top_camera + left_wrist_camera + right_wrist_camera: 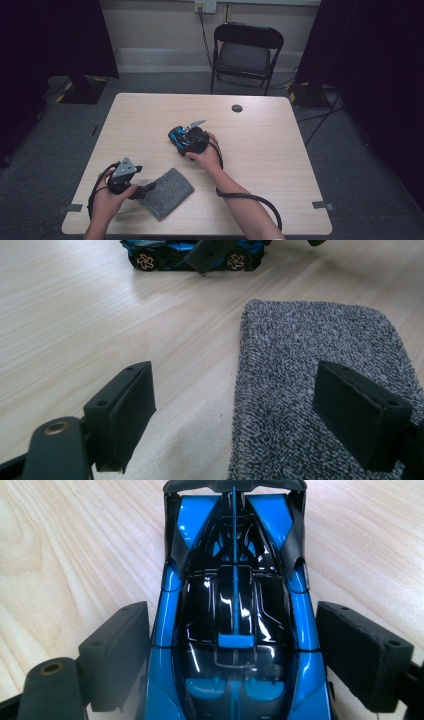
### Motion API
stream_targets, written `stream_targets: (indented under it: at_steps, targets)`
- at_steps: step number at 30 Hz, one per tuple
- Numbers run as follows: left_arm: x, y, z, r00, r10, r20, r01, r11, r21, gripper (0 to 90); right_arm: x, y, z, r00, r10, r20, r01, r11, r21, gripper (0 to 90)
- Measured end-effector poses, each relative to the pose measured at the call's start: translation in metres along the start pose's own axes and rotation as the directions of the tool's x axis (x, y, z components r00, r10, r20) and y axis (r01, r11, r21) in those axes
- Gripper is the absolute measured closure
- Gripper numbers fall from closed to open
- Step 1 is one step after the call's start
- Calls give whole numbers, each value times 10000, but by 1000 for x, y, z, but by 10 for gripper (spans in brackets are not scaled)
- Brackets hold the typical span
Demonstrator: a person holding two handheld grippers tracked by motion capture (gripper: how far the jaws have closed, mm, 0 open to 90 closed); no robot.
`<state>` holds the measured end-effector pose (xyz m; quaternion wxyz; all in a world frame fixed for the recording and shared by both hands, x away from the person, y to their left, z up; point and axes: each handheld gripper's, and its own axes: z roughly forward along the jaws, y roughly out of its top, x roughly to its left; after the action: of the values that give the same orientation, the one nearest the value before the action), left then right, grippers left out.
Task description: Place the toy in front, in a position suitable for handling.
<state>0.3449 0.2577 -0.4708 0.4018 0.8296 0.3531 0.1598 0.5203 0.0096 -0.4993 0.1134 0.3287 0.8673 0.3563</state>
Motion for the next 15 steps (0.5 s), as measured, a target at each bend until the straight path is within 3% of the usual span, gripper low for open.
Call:
stream_targets:
  at_steps: [4, 15]
  targets:
    - [1, -1, 1, 10000, -10, -18, 10, 10000, 8, 170, 4, 1, 1, 9995, -240, 218, 237, 9996, 148, 143]
    - [1, 0, 0, 10000, 5, -86, -5, 10000, -2, 171, 5, -1, 1, 9992, -27, 401, 31, 9999, -99, 198]
